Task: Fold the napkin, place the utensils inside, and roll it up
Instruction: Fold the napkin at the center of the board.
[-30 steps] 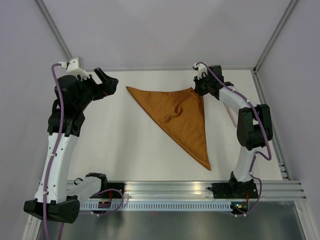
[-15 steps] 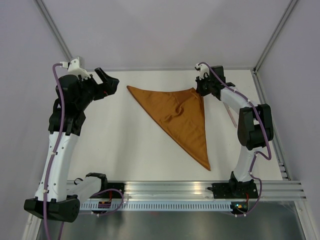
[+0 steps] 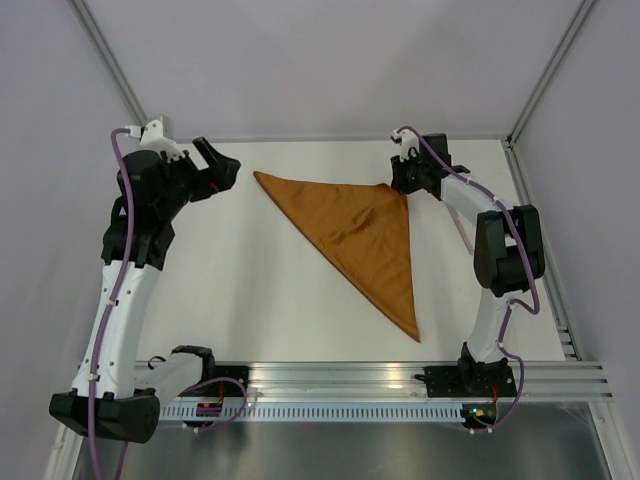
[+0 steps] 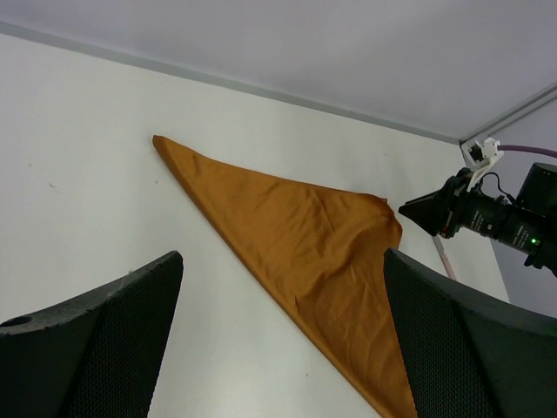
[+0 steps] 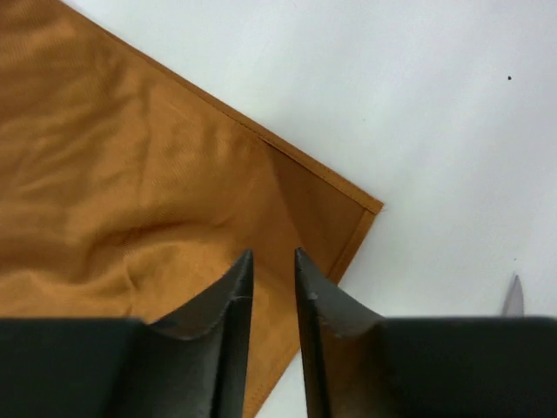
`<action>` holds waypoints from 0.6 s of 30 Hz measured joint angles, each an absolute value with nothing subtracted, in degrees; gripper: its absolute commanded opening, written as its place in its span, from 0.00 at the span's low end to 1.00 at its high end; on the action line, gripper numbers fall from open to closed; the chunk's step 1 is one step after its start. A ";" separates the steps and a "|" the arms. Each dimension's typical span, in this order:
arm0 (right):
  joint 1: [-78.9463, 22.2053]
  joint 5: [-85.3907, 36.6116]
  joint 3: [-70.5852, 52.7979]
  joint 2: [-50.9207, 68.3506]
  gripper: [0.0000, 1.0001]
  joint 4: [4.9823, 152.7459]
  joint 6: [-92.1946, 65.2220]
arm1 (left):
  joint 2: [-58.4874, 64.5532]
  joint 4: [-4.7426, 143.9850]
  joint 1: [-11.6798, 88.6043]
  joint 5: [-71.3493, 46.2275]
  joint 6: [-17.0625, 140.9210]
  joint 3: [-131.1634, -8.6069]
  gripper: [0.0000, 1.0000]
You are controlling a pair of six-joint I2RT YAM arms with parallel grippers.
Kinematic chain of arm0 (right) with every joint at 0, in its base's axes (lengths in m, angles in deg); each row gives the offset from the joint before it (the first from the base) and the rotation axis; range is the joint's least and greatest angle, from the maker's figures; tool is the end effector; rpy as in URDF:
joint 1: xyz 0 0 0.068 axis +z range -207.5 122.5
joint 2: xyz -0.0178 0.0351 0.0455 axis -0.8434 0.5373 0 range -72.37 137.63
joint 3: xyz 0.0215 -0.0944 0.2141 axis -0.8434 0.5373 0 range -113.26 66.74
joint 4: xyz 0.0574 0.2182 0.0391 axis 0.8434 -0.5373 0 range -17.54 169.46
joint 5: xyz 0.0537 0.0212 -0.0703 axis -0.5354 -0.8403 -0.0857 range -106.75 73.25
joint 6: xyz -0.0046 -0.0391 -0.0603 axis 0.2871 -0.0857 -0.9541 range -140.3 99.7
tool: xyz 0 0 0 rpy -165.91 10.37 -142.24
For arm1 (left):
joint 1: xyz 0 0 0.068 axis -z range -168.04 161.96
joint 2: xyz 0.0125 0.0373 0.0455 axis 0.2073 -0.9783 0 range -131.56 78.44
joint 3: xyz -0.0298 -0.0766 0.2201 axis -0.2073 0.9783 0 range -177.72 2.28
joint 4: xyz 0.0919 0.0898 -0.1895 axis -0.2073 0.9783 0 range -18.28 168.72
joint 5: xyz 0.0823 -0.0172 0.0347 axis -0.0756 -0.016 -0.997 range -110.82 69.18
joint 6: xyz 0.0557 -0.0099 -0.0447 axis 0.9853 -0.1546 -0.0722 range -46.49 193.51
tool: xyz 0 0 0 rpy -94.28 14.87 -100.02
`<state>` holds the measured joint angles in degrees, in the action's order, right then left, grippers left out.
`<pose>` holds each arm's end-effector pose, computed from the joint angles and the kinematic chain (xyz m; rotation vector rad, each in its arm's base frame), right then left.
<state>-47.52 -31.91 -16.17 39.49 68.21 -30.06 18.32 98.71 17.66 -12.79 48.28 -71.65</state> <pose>0.4080 0.0876 0.1880 -0.5242 2.1992 0.3025 0.2252 -0.0308 0.3864 -0.2094 1.8157 -0.5095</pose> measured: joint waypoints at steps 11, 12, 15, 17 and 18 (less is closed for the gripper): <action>-51.65 -31.47 -24.04 42.77 0.51 63.27 -30.04 | 18.15 97.26 17.66 -12.66 47.77 -68.06 1.00; -52.11 -31.47 -24.52 42.74 0.51 62.99 -30.06 | 18.17 96.92 17.66 -12.61 47.64 -67.34 1.00; -53.90 -31.38 -24.09 42.33 0.51 61.48 -30.80 | 18.19 96.43 17.66 -11.78 47.38 -65.33 1.00; -55.30 -31.51 -22.12 41.43 0.51 59.91 -32.09 | 18.26 96.32 17.66 -11.39 47.34 -64.15 1.00; -56.15 -31.67 -20.98 40.84 0.51 58.66 -32.84 | 18.43 96.32 17.66 -11.24 47.34 -63.63 1.00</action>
